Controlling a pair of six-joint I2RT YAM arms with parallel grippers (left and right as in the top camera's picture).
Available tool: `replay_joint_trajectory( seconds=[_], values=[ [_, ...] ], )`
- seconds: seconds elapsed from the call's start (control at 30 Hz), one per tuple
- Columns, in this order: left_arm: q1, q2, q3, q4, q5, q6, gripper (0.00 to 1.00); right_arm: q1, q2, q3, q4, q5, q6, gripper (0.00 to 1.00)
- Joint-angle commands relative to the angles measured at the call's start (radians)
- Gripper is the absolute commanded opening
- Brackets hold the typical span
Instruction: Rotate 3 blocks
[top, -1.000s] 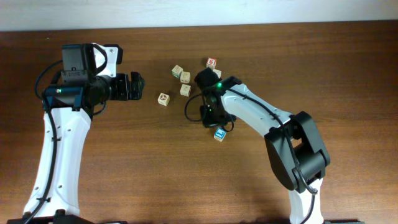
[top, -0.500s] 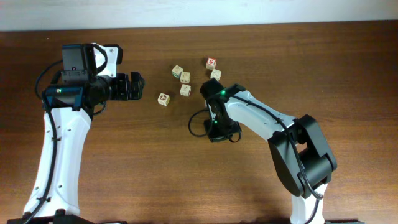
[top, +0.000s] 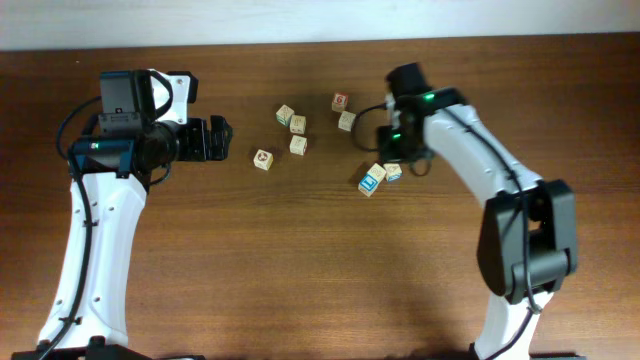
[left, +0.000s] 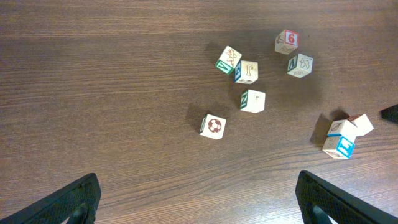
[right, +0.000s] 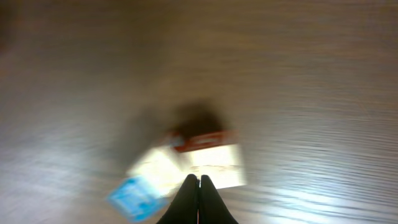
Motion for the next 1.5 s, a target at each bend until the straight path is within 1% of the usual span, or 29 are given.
replay_joint_trajectory(
  seconds=[0.0,0.07,0.13,0.23,0.4,0.43,0.53,0.63,0.67,0.77,0.8,0.87,0.93,1.0,1.1,1.2,1.37,1.47],
  values=[
    [-0.001,0.004,0.018,0.002,0.002,-0.007,0.99,-0.080,0.054,0.012,0.015,-0.031,-0.132,0.04],
    [-0.001,0.004,0.018,0.002,0.002,-0.007,0.99,-0.096,0.112,0.012,0.023,-0.119,-0.181,0.04],
    [-0.001,0.004,0.018,0.002,0.002,-0.007,0.99,-0.075,0.132,0.012,0.030,-0.189,-0.181,0.04],
    [-0.002,0.004,0.018,0.001,0.002,-0.007,0.99,-0.020,0.135,0.012,0.052,-0.195,-0.181,0.04],
    [-0.001,0.004,0.018,0.001,0.002,-0.007,0.99,0.110,0.135,0.012,-0.016,-0.218,-0.181,0.04],
    [-0.001,0.004,0.018,0.001,0.002,-0.007,0.99,0.153,0.135,0.012,-0.014,-0.220,-0.181,0.04],
    [-0.001,0.004,0.018,0.001,0.002,-0.007,0.99,0.217,0.135,0.012,0.018,-0.217,-0.158,0.04],
    [-0.002,0.004,0.018,0.001,0.002,-0.006,0.99,0.218,0.135,0.012,0.071,-0.215,-0.125,0.04],
    [-0.002,0.004,0.018,0.000,0.002,-0.007,0.99,0.217,0.135,0.012,0.085,-0.138,-0.070,0.04],
    [-0.001,0.004,0.018,-0.003,0.002,-0.006,0.99,0.176,0.135,0.013,0.077,-0.097,-0.064,0.04],
    [-0.001,0.004,0.018,-0.002,0.002,-0.006,0.99,0.173,0.135,0.012,0.123,-0.149,-0.062,0.05],
    [-0.001,0.004,0.018,-0.002,0.002,-0.006,0.99,0.190,0.149,0.012,0.221,-0.157,-0.048,0.05],
    [-0.001,0.004,0.018,-0.001,0.002,-0.006,0.99,0.193,0.191,0.012,0.289,-0.172,-0.098,0.05],
    [-0.001,0.004,0.018,-0.001,0.002,-0.006,0.99,0.193,0.214,0.012,0.304,-0.225,-0.149,0.04],
    [-0.001,0.004,0.018,-0.001,0.002,-0.006,0.99,0.199,0.214,0.013,0.307,-0.311,-0.185,0.05],
    [-0.001,0.004,0.018,-0.001,0.002,-0.006,0.99,0.232,0.215,0.013,0.329,-0.310,-0.200,0.04],
    [-0.001,0.004,0.018,-0.002,0.002,-0.007,0.99,0.293,0.215,0.012,0.299,-0.313,-0.220,0.04],
    [-0.002,0.004,0.018,-0.002,0.002,-0.006,0.99,0.336,0.211,0.023,0.237,-0.360,-0.237,0.04]
  ],
)
